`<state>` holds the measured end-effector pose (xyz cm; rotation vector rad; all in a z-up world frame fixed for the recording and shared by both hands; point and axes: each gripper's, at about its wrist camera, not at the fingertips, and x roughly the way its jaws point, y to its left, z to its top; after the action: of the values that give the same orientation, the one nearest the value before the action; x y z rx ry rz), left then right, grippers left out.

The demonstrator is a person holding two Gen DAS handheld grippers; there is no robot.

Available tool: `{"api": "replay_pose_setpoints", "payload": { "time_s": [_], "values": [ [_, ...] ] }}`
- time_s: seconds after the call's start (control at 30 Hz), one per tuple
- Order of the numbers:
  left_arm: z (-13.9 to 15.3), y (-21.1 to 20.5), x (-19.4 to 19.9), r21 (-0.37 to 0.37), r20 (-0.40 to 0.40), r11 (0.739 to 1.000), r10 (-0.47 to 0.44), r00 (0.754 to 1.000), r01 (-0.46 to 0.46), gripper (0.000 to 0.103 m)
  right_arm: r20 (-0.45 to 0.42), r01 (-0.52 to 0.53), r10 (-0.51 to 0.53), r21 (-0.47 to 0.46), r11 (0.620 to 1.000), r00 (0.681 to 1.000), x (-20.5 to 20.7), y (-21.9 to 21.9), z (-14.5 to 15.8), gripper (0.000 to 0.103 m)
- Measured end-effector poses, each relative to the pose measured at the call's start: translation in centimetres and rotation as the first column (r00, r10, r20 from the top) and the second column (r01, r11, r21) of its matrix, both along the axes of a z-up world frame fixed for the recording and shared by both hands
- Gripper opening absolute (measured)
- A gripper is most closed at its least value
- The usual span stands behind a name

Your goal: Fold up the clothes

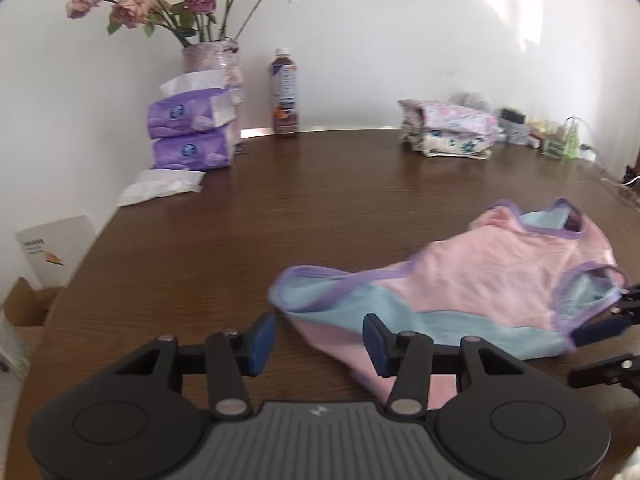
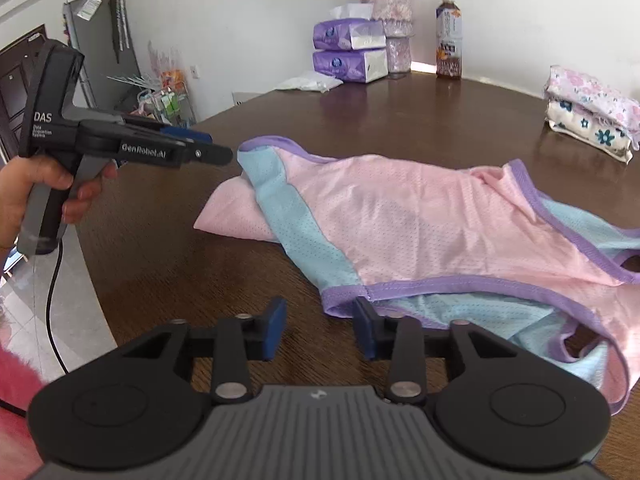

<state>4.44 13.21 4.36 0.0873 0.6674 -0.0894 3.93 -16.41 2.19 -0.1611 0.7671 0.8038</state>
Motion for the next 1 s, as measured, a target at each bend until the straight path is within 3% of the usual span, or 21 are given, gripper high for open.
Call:
{"api": "replay_pose_setpoints", "payload": {
  "time_s": [0.07, 0.13, 0.23, 0.37, 0.4, 0.43, 0.47, 0.5, 0.73, 0.9, 1.0],
  "values": [
    [0.0, 0.8, 0.7, -0.015, -0.005, 0.999, -0.039, 0.999, 0.039, 0.047, 0.004, 0.029, -0.029, 0.012, 0.999, 1.0, 0.2, 0.2, -0.2, 0.024],
    [0.0, 1.1, 1.5, -0.02, -0.005, 0.995, -0.095, 0.995, 0.095, 0.047, -0.003, 0.061, -0.061, 0.038, 0.997, 0.998, 0.5, 0.2, -0.2, 0.005],
    [-0.1, 0.6, 2.6, -0.001, -0.003, 0.98, -0.198, 0.98, 0.198, 0.047, -0.001, 0.107, -0.107, 0.08, 0.991, 0.994, 0.7, -0.6, 0.2, 0.001],
    [-1.0, -0.2, 4.2, 0.011, -0.066, 0.95, -0.309, 0.949, 0.311, 0.045, 0.011, 0.178, -0.18, 0.126, 0.976, 0.984, 0.9, -2.0, 1.2, 0.001],
    [-1.3, -0.3, 4.4, 0.005, -0.084, 0.944, -0.328, 0.941, 0.33, 0.039, 0.013, 0.194, -0.197, 0.137, 0.972, 0.98, 0.9, -2.4, 1.4, 0.001],
    [-1.3, -0.2, 4.4, -0.009, -0.087, 0.94, -0.339, 0.937, 0.34, 0.018, 0.013, 0.209, -0.213, 0.147, 0.967, 0.977, 0.9, -2.9, 1.7, 0.001],
    [-1.3, -0.2, 4.3, -0.024, -0.089, 0.937, -0.35, 0.933, 0.349, 0.007, 0.011, 0.224, -0.228, 0.16, 0.961, 0.973, 0.9, -3.5, 2.0, 0.0],
    [-1.2, -0.1, 4.2, -0.039, -0.091, 0.933, -0.36, 0.929, 0.358, 0.004, 0.009, 0.239, -0.244, 0.176, 0.955, 0.97, 0.9, -4.1, 2.3, 0.0],
    [2.5, -0.3, 0.8, -0.153, 0.004, 0.912, -0.385, 0.923, 0.381, 0.003, 0.04, 0.32, -0.347, 0.298, 0.899, 0.937, 0.6, -8.8, 5.9, 0.0],
    [6.7, -1.4, -2.4, -0.242, 0.097, 0.882, -0.393, 0.914, 0.405, 0.003, 0.1, 0.315, -0.379, 0.386, 0.867, 0.92, -0.6, -11.6, 9.2, 0.0],
    [8.5, -1.9, -3.6, -0.3, 0.128, 0.864, -0.384, 0.914, 0.405, 0.003, 0.117, 0.277, -0.36, 0.436, 0.856, 0.926, -1.9, -13.2, 11.1, 0.0]
  ]
}}
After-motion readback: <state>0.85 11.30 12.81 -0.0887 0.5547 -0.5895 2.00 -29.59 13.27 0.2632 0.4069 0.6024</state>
